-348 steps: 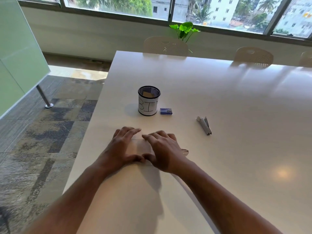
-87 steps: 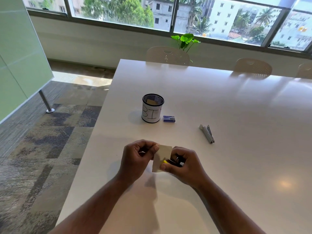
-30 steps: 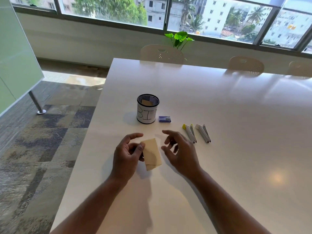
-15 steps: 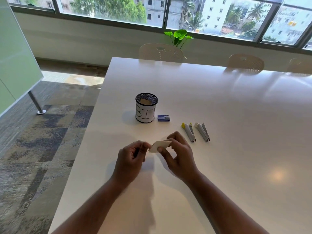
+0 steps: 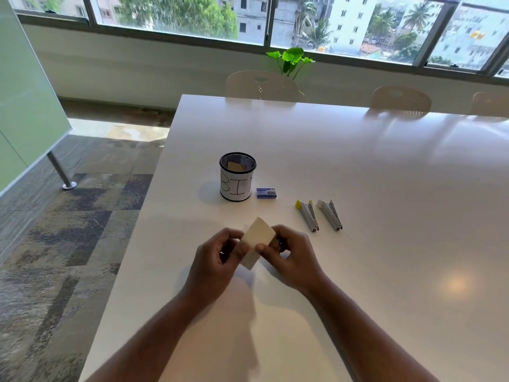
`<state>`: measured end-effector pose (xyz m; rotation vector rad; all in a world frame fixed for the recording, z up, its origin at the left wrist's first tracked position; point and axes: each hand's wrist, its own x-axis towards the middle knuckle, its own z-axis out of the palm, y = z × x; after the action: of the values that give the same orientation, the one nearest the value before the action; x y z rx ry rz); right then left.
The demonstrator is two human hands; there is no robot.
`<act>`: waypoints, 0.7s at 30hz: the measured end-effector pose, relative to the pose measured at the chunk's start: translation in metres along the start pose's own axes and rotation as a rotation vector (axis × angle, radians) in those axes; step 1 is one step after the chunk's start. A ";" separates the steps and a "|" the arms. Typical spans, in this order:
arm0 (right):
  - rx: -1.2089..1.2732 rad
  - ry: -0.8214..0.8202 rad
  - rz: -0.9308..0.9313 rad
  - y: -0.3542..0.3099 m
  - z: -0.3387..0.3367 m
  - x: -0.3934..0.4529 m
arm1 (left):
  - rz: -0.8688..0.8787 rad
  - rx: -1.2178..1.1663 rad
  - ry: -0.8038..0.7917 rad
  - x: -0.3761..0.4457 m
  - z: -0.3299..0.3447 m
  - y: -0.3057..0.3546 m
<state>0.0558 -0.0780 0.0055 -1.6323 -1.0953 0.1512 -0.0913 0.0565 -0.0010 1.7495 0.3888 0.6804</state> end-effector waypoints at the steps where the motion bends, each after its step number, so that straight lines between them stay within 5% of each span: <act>1: 0.069 0.007 0.046 0.000 -0.001 0.000 | -0.018 -0.003 0.007 0.000 0.001 -0.001; 8: 0.507 0.019 0.231 0.000 -0.004 0.002 | -0.038 0.003 0.041 0.002 0.002 -0.002; 14: 0.563 0.044 0.229 0.005 -0.006 0.005 | -0.114 -0.235 0.047 0.003 -0.001 0.004; 21: 0.503 -0.016 0.229 0.004 -0.007 0.004 | -0.140 -0.252 0.039 0.003 -0.002 0.006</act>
<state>0.0643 -0.0797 0.0065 -1.2933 -0.7961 0.5460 -0.0911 0.0581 0.0057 1.4587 0.4286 0.6351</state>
